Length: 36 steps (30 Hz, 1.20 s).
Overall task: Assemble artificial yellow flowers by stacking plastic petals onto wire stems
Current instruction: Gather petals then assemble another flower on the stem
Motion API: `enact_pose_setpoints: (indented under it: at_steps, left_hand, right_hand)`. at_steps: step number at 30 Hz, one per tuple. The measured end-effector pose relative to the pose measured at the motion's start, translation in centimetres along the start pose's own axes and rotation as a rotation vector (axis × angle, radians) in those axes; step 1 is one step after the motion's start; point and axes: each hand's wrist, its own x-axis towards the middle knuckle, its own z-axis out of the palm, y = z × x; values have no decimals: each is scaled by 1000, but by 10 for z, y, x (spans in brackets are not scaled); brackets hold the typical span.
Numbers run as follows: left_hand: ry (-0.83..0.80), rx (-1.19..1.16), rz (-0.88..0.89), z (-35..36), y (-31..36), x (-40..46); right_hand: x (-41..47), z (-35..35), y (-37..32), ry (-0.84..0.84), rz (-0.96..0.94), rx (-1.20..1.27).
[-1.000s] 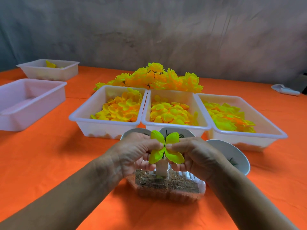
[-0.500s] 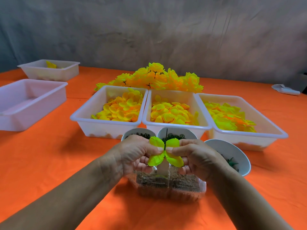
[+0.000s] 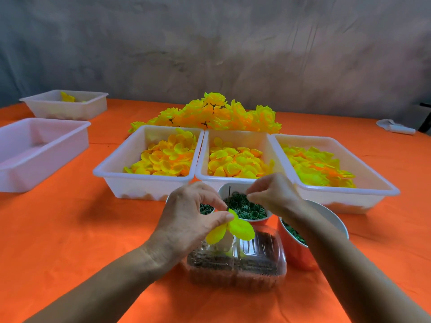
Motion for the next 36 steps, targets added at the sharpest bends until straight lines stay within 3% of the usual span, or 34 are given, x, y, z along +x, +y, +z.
enact_pose_setpoints:
  at_steps: [3,9,15,18,27,34,36]
  left_hand:
    - [-6,-13,-17,2,-1,3]
    - [-32,-11,-45,1,-1,5]
    - [-44,-24,-65,1,-1,5]
    - [-43,-10,-71,1,-2,4]
    - [-33,28,-79,1,-1,2]
    - [-32,27,-65,1,0,2]
    - [-32,20,-58,1,0,1]
  right_hand:
    - [14,16,3,-125,-59,-269]
    - [20,30,-3,-226,-200,-577]
    - [12,22,-9,-309,-265,-661]
    - [9,16,-5,-283,-270,-592]
    - [5,0,12,-111,-205,-25]
    - [5,9,17,-122,-237,-44]
    - [4,11,17,-98,-211,52]
